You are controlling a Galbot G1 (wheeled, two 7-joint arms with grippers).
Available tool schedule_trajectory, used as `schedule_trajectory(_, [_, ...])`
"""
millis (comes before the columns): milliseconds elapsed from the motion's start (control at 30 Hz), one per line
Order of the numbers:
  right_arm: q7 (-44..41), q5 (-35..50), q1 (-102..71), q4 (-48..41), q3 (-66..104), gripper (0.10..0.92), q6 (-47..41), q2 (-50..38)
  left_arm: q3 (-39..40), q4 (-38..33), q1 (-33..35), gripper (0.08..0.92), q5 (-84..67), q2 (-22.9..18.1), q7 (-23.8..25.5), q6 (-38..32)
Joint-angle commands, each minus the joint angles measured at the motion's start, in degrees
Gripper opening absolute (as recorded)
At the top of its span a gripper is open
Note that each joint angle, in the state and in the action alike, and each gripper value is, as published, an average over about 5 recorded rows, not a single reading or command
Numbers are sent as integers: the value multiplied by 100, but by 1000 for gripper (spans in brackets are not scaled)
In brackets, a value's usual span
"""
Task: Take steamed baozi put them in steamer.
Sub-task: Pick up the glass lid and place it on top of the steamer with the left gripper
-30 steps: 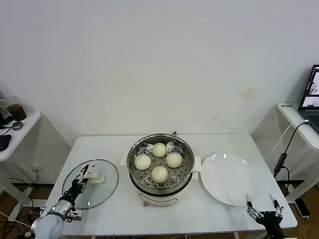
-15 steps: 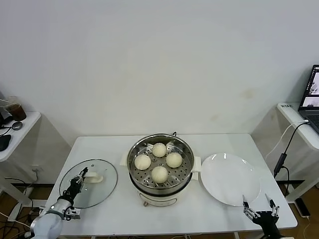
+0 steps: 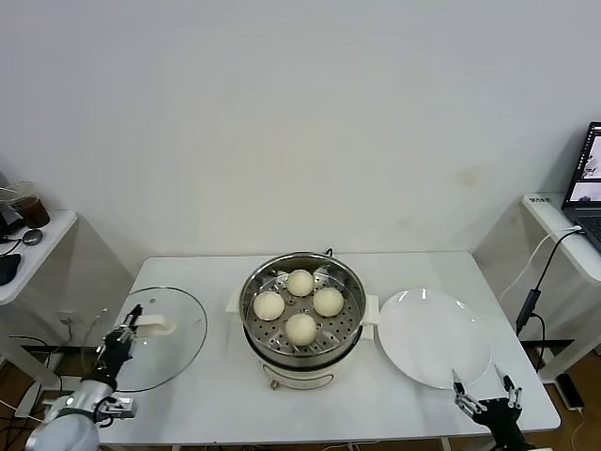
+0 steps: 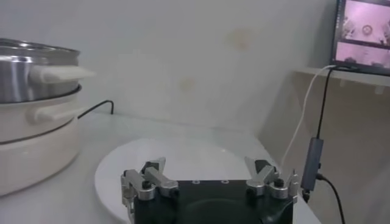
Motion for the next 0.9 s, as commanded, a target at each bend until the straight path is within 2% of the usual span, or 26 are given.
schedule_trajectory(33, [-37,-70,-12,33,-124,823,25,-33,-225,-2821,1102,172,-997,700,716,2039])
schedule_trajectory(233, [-76,-326,16,-7,-269,823,133,25,539,-3625,472,172,-1439,1116,1532,2865])
schedule_trajectory(433, [22,-771,124,-164,-406,823,280,172,2132,-3609,-826,172,-1666,1205,1734,3293])
schedule_trajectory(567, [118,-1074,226,-224,-479,823,307,291,3066,-3358,-1615,172,-1171,967,2000,3528])
schedule_trajectory(700, [218,-1361,315,-324,-590,823,348,412,3919,-2986,-2338,172,-501,527,2371,3694])
schedule_trajectory(900, [305,-1560,397,-488,-753,823,433,527,4675,-2497,-2906,172,572,-235,2814,3741])
